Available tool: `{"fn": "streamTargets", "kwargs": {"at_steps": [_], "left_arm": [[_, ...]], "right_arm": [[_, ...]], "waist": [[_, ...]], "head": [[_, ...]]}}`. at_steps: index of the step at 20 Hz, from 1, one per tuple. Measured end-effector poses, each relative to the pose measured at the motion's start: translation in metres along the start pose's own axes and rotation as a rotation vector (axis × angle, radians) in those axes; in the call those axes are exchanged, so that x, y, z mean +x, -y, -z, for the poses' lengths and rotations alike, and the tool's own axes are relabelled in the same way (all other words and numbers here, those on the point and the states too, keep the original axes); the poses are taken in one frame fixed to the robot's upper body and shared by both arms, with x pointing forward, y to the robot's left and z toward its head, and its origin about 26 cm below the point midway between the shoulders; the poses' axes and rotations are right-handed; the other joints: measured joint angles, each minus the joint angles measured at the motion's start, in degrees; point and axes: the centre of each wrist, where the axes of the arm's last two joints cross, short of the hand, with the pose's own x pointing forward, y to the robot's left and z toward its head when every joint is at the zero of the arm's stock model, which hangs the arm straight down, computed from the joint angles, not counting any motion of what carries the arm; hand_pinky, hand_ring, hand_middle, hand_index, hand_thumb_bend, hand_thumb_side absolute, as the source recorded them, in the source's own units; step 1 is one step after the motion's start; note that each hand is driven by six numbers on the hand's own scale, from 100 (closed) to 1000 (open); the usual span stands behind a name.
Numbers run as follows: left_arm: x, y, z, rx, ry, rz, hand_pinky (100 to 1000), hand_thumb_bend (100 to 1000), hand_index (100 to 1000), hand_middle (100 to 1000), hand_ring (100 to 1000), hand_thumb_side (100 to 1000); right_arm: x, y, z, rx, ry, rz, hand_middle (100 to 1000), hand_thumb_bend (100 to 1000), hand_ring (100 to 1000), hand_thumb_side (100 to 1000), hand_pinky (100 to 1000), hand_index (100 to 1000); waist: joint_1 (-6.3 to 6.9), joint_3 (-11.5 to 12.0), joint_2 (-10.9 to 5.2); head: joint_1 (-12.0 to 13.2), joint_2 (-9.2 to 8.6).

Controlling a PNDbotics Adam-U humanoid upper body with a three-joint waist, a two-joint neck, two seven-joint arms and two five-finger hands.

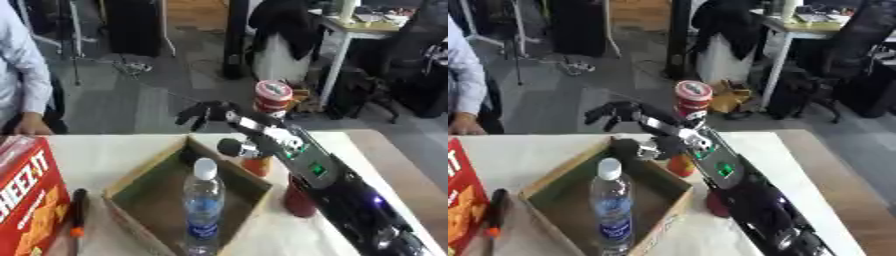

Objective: Pick up objects on the table and place them in the box.

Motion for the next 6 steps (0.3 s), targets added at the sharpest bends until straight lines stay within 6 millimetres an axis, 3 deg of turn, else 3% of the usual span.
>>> {"fn": "streamTargets", "kwargs": {"at_steps": [6], "left_arm": [[0.0000,0.0000,0.0000,0.000,0.000,0.000,1000,100,850,874,946,980]], "right_arm": [[0.0023,0.0010,0.0016,-0.008,0.013,0.012,822,536,923,1000,775,926]], "waist": [[0.03,-0.09,0.00]], "head": [[-0.01,0.00]]}}
